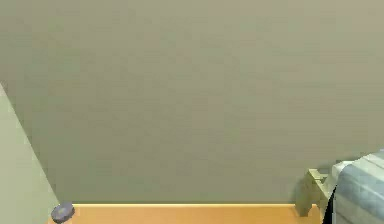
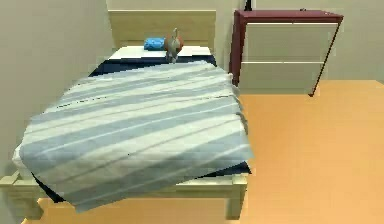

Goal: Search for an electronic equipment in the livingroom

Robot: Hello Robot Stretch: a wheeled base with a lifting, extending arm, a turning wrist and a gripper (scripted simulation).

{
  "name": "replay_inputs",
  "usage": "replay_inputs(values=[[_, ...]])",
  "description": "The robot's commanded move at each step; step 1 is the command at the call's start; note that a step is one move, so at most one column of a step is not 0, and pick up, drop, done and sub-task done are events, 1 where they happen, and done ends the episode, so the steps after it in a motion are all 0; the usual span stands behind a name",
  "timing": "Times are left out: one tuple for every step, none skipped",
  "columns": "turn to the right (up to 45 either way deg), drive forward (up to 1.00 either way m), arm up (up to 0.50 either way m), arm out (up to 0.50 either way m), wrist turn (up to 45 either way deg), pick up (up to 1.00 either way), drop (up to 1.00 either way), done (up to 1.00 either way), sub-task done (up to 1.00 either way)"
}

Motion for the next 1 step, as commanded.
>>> replay_inputs(values=[[45.0, 0.0, 0.0, 0.0, 0.0, 0.0, 0.0, 0.0, 0.0]])
